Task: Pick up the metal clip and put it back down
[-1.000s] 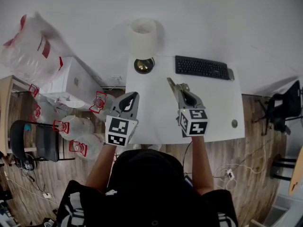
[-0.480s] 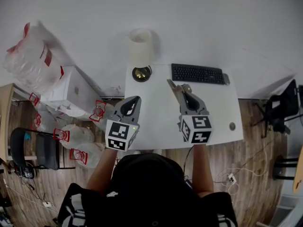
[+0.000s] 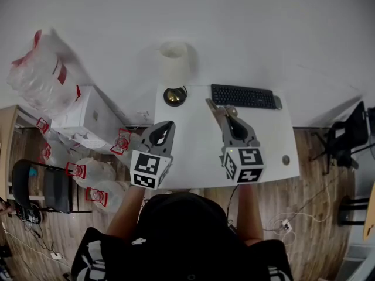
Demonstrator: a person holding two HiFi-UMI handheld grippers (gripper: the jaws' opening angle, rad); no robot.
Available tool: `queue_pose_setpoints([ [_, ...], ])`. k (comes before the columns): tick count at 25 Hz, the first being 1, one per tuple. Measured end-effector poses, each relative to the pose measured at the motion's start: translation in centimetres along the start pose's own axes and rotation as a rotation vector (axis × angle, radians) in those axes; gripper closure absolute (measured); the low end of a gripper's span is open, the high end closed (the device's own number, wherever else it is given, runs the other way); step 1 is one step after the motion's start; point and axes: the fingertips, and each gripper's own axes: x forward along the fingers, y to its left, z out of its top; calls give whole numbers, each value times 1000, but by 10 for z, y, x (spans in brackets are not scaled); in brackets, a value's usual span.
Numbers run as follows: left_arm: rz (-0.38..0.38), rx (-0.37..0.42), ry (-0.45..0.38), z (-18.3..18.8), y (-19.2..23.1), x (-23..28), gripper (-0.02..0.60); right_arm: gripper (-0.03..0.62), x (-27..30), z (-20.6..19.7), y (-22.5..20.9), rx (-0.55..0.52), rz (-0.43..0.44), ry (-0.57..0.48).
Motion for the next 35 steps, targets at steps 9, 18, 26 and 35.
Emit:
queue_pose_setpoints([
  [9, 4, 5, 1, 1, -3, 0, 557, 549, -3, 1, -1, 7, 13, -7],
  [18, 9, 1, 17, -6, 3, 7, 557, 549, 7, -4, -1, 11, 23, 7],
  [26, 7, -10, 44, -16, 1, 13, 557, 549, 17, -21, -1, 21, 39, 49],
  [35, 26, -27, 90, -36, 4, 15, 557, 549, 31, -59, 4, 31, 71, 140],
])
